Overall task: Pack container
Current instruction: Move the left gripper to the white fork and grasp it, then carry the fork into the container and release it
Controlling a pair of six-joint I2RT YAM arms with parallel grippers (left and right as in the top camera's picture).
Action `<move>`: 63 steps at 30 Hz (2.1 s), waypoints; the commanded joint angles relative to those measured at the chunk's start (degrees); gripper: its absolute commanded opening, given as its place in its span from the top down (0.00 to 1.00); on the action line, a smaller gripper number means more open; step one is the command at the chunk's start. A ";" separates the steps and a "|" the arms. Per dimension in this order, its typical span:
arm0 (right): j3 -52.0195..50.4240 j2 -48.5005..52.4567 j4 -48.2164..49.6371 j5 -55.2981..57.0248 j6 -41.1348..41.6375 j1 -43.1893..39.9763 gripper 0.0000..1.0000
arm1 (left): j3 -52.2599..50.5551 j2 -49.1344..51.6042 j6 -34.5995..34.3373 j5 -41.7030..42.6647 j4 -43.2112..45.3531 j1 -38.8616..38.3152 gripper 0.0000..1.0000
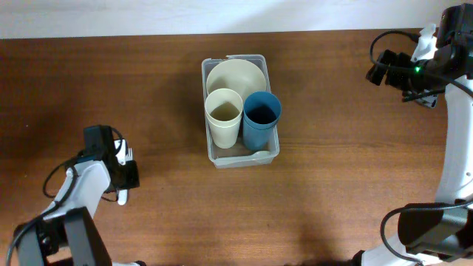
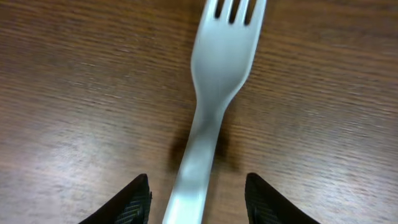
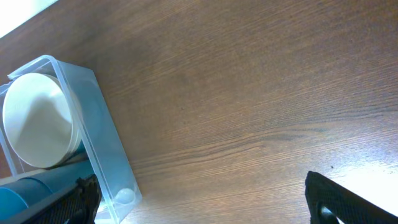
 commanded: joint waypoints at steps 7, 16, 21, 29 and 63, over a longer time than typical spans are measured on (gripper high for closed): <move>0.48 -0.39 0.02 -0.11 -0.07 -0.09 0.01 | -0.44 4.52 0.92 0.24 1.73 0.31 0.73; 0.48 -0.39 0.02 -0.11 -0.04 -0.09 0.01 | 6.08 3.30 0.94 2.99 -6.67 0.24 0.99; 0.48 -0.39 0.02 -0.11 -0.07 -0.09 0.01 | 18.03 -0.83 0.96 8.79 -19.78 0.22 0.99; 0.50 -0.39 0.02 -0.11 -0.07 -0.09 0.01 | 32.13 -9.84 6.91 15.47 -32.61 -5.31 0.99; 0.48 -0.39 0.02 -0.11 -0.07 -0.09 0.01 | 33.75 0.11 41.92 -0.26 -20.61 -54.84 0.99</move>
